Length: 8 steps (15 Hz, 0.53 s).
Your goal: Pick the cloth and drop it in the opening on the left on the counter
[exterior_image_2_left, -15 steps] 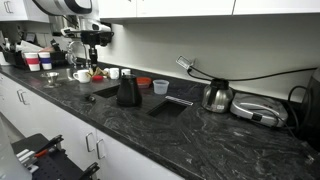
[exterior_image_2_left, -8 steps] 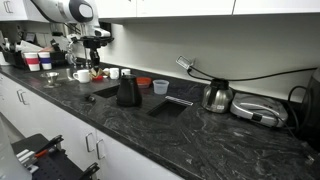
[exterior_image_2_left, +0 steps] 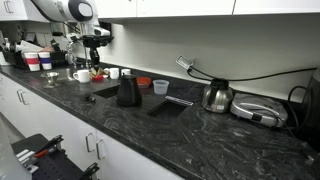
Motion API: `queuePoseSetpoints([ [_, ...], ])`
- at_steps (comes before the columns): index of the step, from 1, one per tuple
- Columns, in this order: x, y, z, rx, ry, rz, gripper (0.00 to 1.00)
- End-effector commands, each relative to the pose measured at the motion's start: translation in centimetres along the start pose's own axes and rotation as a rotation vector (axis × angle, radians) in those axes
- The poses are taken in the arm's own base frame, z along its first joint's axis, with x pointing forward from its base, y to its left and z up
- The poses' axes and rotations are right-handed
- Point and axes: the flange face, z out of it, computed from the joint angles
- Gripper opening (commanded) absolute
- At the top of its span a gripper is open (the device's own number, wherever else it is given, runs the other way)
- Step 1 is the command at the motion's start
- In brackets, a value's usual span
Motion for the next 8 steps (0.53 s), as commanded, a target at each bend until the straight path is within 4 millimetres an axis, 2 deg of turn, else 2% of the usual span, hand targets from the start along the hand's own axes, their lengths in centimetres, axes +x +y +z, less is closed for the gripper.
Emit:
queuePoseSetpoints([
  [1,-0.2,-1.1,0.1,0.011,0.003,-0.039,0.00],
  [4,-0.9,-4.7,0.4,0.029,0.024,-0.139,0.00],
  [6,-1.0,-7.9,1.2,0.046,0.032,-0.210,0.00],
  [8,0.0,-10.3,2.7,0.040,0.051,-0.271,0.00],
])
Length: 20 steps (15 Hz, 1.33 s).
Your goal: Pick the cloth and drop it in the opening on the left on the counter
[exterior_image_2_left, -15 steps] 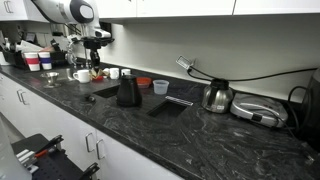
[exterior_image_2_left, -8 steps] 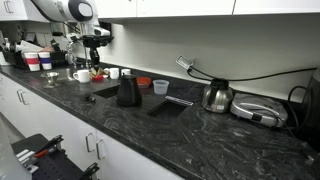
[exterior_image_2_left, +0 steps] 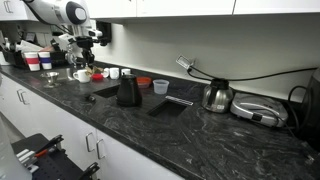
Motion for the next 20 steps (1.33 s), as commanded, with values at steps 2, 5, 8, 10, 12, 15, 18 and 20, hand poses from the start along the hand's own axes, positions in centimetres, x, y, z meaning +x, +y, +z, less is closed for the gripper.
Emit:
queuePoseSetpoints([
  [2,4.7,-3.3,4.0,-0.010,0.056,-0.116,0.00],
  [5,8.3,-3.3,7.7,-0.042,0.086,-0.152,0.00],
  [8,10.0,-3.7,10.8,-0.053,0.071,-0.176,0.00],
  [10,10.1,-4.4,12.5,-0.052,0.041,-0.196,0.00],
  [12,9.9,-5.0,13.8,-0.051,0.012,-0.209,0.06],
  [15,9.7,-4.7,14.8,-0.068,-0.008,-0.189,0.32],
  [18,10.2,-3.5,14.7,-0.080,-0.002,-0.159,0.50],
  [20,10.4,-2.9,14.3,-0.081,0.006,-0.145,0.64],
])
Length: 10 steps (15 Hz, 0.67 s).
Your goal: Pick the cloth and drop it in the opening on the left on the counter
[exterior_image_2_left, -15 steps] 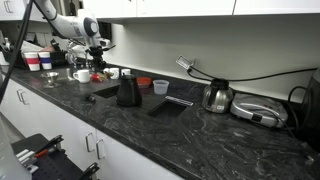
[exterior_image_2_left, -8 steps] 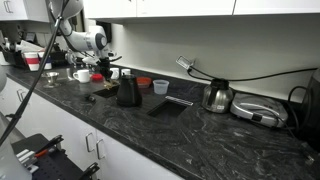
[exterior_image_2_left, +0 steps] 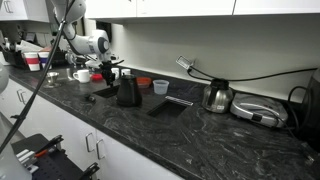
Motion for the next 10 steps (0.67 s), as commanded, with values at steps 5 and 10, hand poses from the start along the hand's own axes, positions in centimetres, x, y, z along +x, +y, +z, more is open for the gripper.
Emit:
queuePoseSetpoints([
  [5,0.1,0.4,-2.2,0.020,0.013,0.029,0.73],
  [10,-1.0,0.6,-3.4,0.015,0.007,0.027,0.92],
])
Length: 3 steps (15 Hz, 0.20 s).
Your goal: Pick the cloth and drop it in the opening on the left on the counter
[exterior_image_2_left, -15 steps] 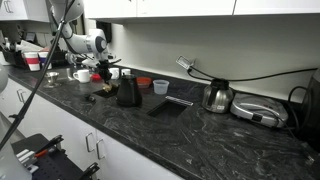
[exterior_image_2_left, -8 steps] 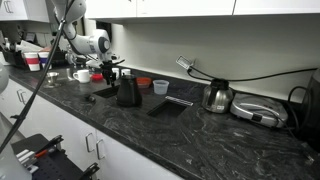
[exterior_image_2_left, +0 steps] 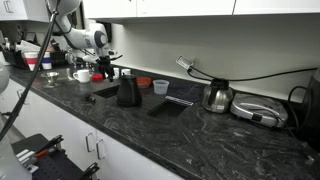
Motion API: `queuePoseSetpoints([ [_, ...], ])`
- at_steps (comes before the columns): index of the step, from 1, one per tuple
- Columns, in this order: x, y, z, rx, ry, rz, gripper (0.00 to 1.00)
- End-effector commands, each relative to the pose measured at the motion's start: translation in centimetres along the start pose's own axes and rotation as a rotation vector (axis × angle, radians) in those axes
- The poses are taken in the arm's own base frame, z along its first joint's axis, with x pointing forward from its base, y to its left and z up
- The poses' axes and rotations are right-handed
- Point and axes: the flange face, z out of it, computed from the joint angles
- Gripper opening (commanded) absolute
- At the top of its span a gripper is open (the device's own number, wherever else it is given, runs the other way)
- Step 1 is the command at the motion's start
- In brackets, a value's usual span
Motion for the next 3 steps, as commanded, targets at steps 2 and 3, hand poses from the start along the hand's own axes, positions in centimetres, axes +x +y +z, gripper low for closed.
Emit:
queuePoseSetpoints([
  [2,0.02,0.02,-0.01,0.000,-0.001,0.000,0.92],
  [3,0.02,0.02,-0.01,0.000,-0.001,0.000,0.92],
])
